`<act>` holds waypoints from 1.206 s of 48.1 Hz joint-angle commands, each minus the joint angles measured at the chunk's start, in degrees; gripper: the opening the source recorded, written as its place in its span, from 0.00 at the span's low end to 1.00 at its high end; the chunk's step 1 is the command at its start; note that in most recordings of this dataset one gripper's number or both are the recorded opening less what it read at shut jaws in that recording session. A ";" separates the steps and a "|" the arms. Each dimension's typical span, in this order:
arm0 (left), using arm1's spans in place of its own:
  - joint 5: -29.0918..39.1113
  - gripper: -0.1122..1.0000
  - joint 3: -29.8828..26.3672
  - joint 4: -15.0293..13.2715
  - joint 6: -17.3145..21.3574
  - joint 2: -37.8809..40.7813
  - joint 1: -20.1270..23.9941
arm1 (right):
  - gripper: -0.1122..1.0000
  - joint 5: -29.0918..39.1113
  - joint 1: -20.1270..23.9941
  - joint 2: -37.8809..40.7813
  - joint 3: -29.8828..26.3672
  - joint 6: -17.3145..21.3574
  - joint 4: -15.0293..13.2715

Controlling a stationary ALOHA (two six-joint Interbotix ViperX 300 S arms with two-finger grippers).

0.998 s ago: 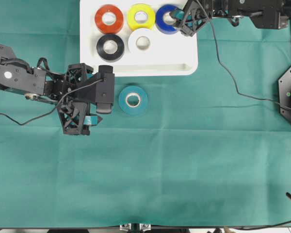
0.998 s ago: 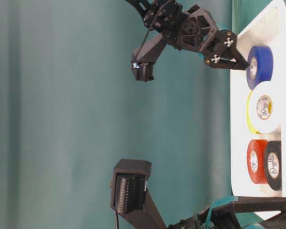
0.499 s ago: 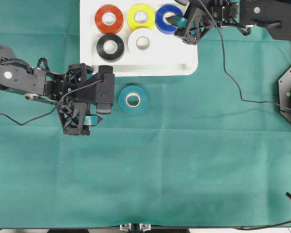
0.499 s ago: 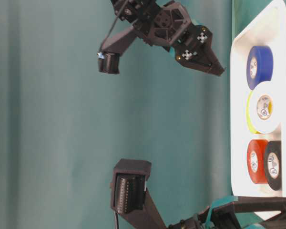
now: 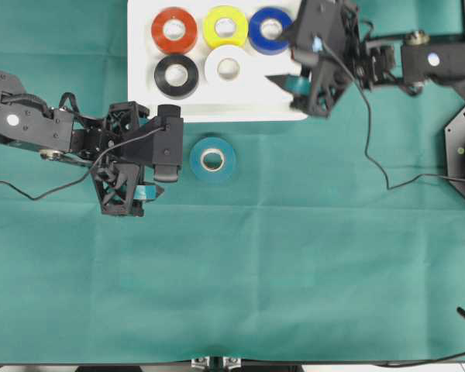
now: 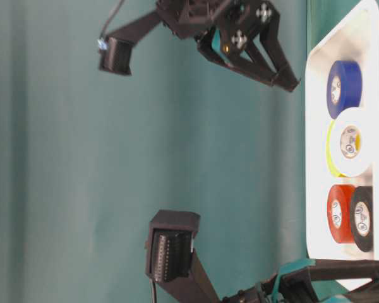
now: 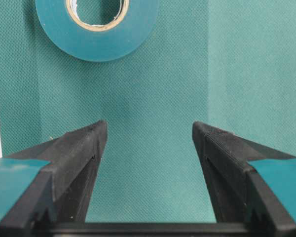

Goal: Put the tape alternately from left to right into the white case.
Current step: 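Release blue roll in tray's top-right and withdraw right gripper, then move left gripper over teal roll and lower into its hole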

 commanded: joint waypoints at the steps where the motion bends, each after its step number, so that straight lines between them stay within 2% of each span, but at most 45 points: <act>1: -0.18 0.97 -1.41 -0.09 0.00 -0.97 -0.18 | 0.81 -0.35 2.29 -2.37 0.18 0.18 -0.18; 20: -0.18 0.97 -1.41 -0.09 0.00 -0.88 -0.09 | 0.81 -0.35 10.55 -5.98 4.92 0.53 -0.18; 31: -0.18 0.97 -1.41 0.00 0.00 -0.79 -0.09 | 0.81 -0.44 13.54 -7.73 6.68 0.79 0.18; 58: -1.32 0.97 -3.43 0.09 0.62 1.23 -0.09 | 0.81 -0.44 14.33 -7.73 7.65 1.23 0.26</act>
